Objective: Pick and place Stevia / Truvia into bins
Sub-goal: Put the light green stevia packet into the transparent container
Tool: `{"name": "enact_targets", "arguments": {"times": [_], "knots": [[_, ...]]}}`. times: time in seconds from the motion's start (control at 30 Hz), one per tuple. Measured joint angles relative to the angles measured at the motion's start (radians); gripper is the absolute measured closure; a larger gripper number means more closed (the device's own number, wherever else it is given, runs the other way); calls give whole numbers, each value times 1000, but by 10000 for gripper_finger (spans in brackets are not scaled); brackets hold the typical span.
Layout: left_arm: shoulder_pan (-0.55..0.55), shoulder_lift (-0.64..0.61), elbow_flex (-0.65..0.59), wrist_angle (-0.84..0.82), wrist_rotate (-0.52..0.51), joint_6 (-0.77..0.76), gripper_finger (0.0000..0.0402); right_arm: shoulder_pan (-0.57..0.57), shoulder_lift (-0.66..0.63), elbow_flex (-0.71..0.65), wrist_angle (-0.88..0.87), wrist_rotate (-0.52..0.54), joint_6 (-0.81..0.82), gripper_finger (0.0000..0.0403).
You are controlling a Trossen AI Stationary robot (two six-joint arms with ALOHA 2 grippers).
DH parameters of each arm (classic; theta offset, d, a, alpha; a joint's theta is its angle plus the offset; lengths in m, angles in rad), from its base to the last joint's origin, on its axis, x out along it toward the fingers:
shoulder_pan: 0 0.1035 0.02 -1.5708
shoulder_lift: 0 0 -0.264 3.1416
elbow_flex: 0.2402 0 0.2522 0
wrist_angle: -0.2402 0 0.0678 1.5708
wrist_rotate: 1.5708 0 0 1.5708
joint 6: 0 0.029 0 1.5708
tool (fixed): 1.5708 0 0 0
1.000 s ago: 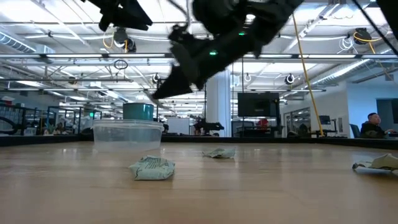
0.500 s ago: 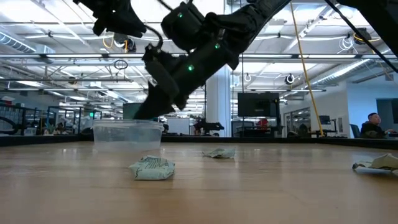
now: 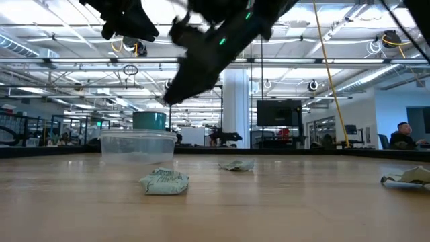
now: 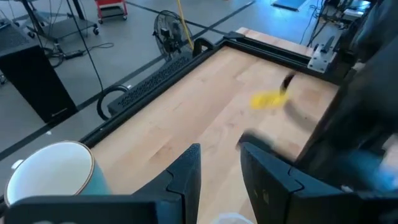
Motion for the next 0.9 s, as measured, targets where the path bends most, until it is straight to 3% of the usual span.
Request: {"name": "enact_targets", "arguments": {"times": [0.13,0.23,0.4,0.53,0.63,0.9], "knots": [[0,0,0,-17,18,1,284,53,-123,-33,-250,-2,32,300],[0,0,0,-51,18,1,284,110,-203,-135,-278,2,91,301],[0,0,0,-67,19,0,284,201,-258,-394,5,47,111,287],[0,0,0,-56,16,5,284,209,-243,-539,262,94,129,259],[0,0,0,-53,13,5,284,194,-224,-602,324,155,179,239],[0,0,0,-29,9,8,284,183,-175,-638,375,124,243,238]]}}
